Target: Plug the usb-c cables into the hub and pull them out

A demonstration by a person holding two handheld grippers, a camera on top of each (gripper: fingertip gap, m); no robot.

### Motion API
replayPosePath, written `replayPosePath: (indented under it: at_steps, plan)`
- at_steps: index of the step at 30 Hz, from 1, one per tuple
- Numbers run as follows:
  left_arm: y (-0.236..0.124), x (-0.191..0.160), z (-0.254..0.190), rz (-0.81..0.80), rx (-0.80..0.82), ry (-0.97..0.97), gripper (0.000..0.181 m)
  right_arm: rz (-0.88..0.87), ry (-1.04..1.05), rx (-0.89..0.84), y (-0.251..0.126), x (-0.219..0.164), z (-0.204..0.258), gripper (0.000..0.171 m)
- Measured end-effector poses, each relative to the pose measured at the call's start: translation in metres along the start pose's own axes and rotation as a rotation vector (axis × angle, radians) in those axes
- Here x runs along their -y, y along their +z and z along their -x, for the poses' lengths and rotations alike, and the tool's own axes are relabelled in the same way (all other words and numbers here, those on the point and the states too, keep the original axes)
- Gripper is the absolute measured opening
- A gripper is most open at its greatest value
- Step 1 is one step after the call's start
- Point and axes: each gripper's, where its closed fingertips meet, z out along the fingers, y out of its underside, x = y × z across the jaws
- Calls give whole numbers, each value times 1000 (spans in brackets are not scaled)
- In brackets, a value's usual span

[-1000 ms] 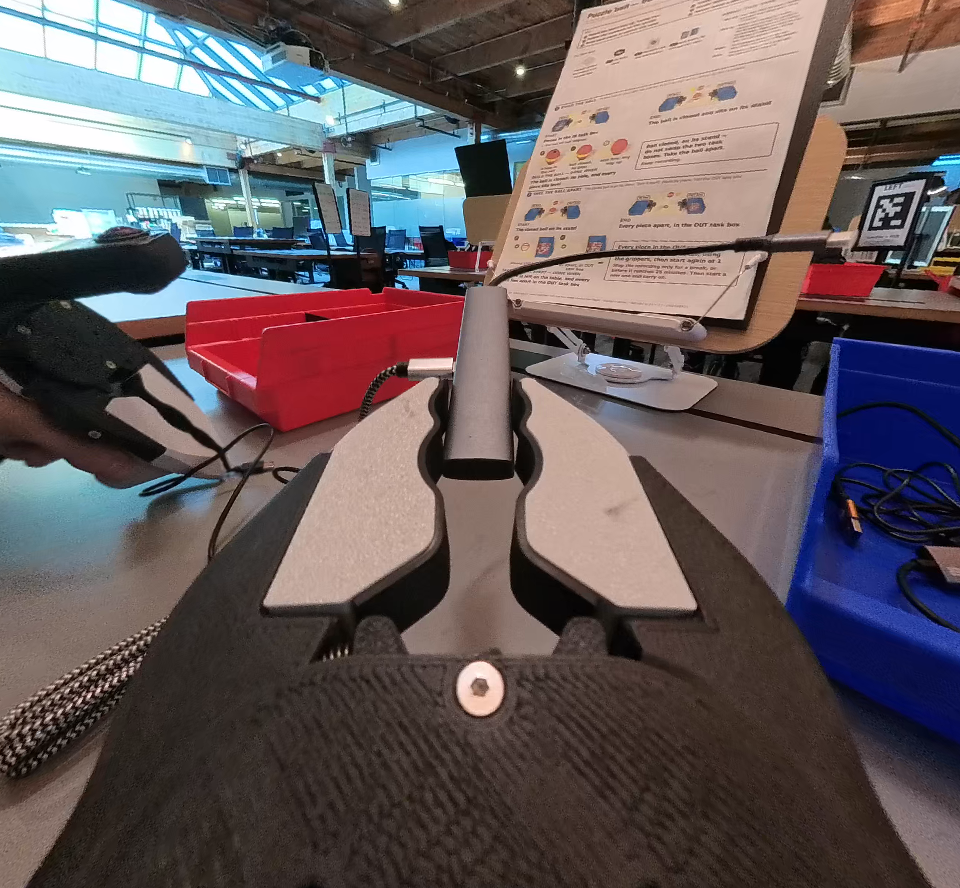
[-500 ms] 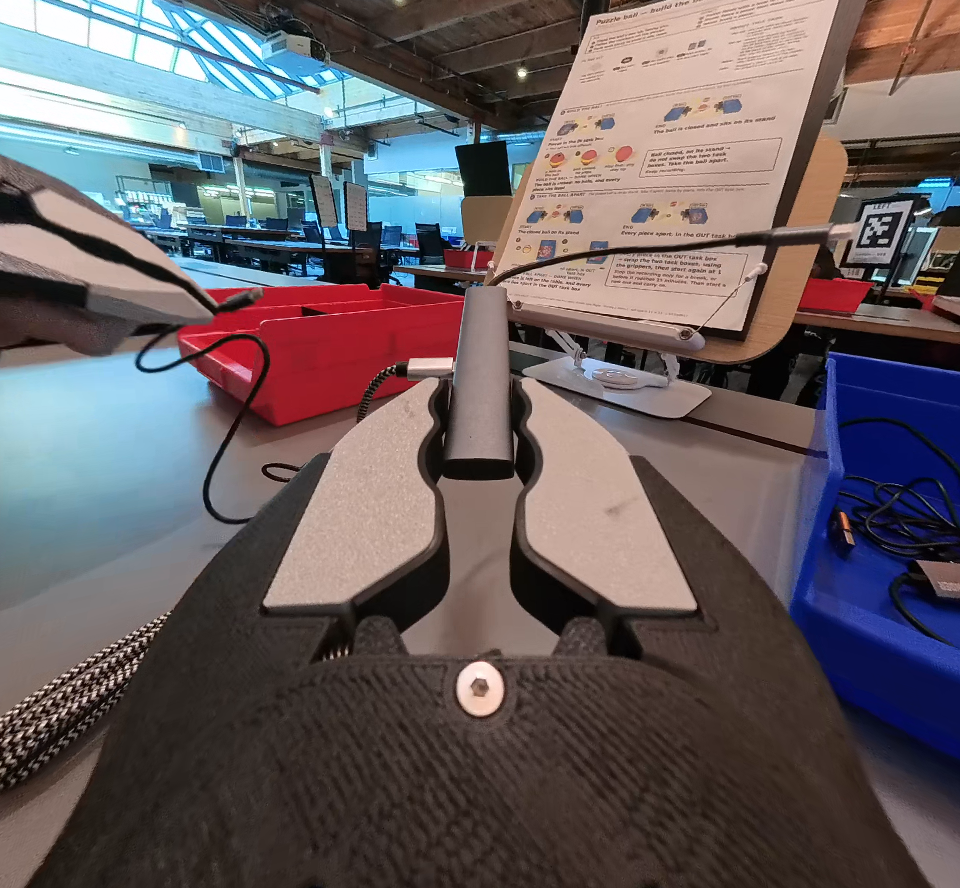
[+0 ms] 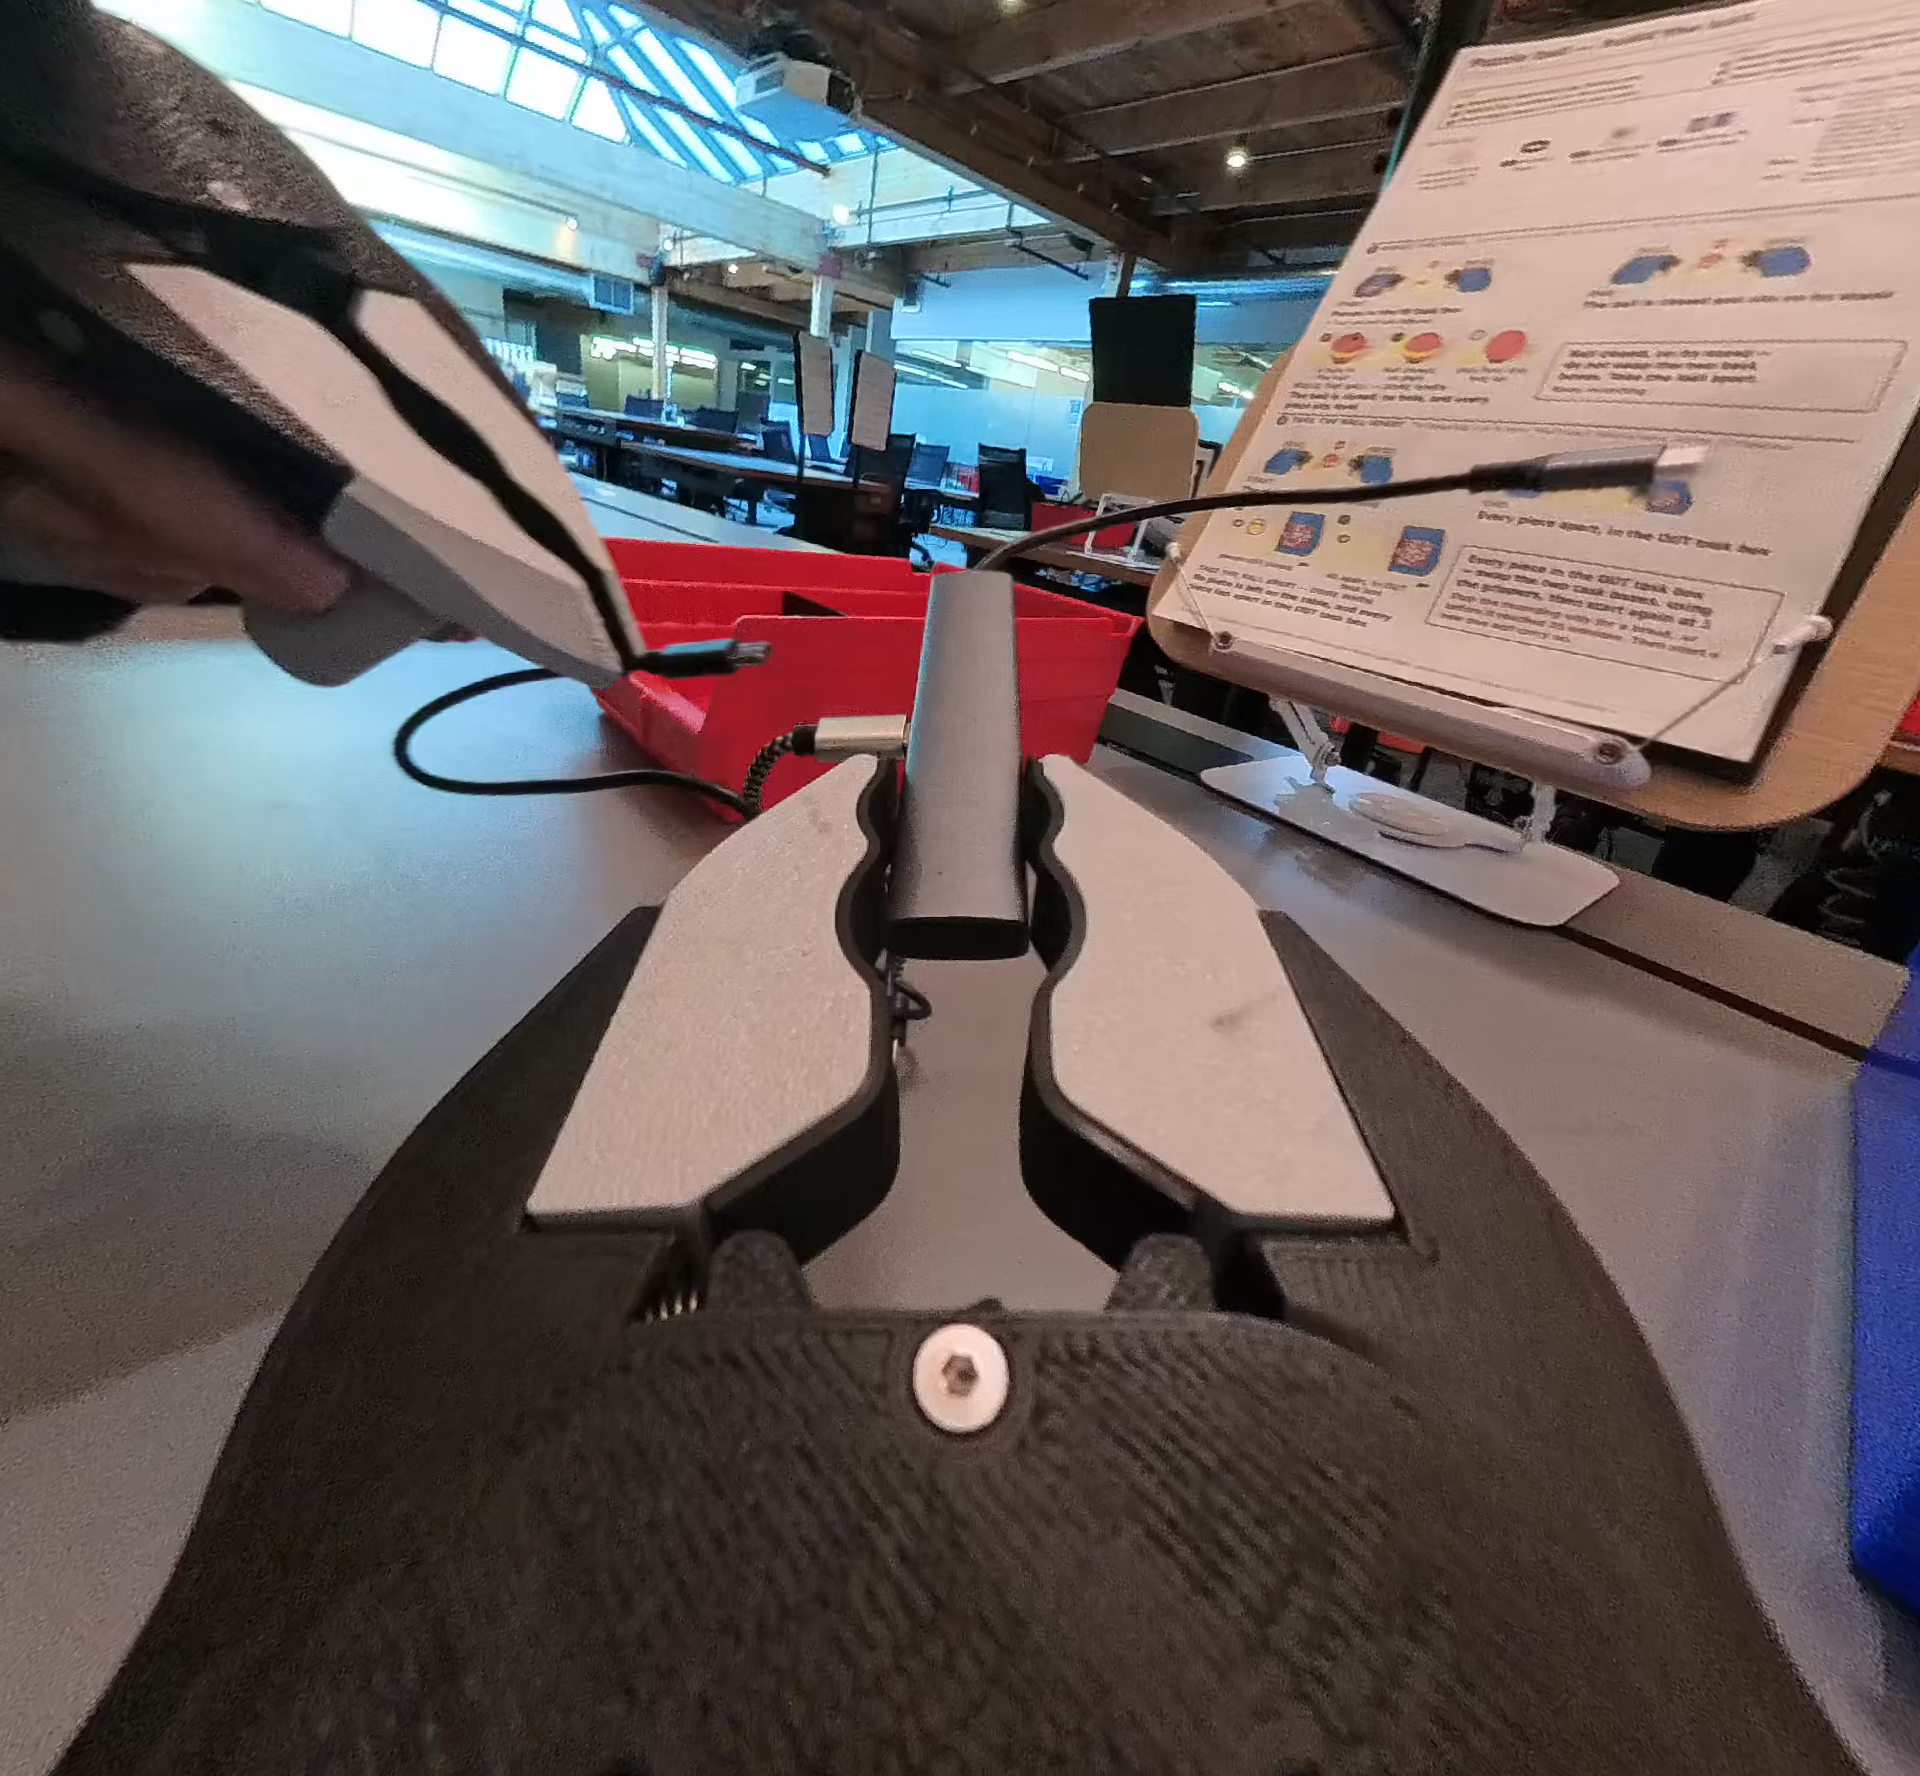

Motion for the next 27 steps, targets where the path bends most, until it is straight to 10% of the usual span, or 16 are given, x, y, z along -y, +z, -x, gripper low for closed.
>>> replayPosePath:
  at_steps: [27]
  plan:
    - [14, 4, 0, -41, 41, -24, 2, 44, -60, 39, 6, -4, 19, 23]
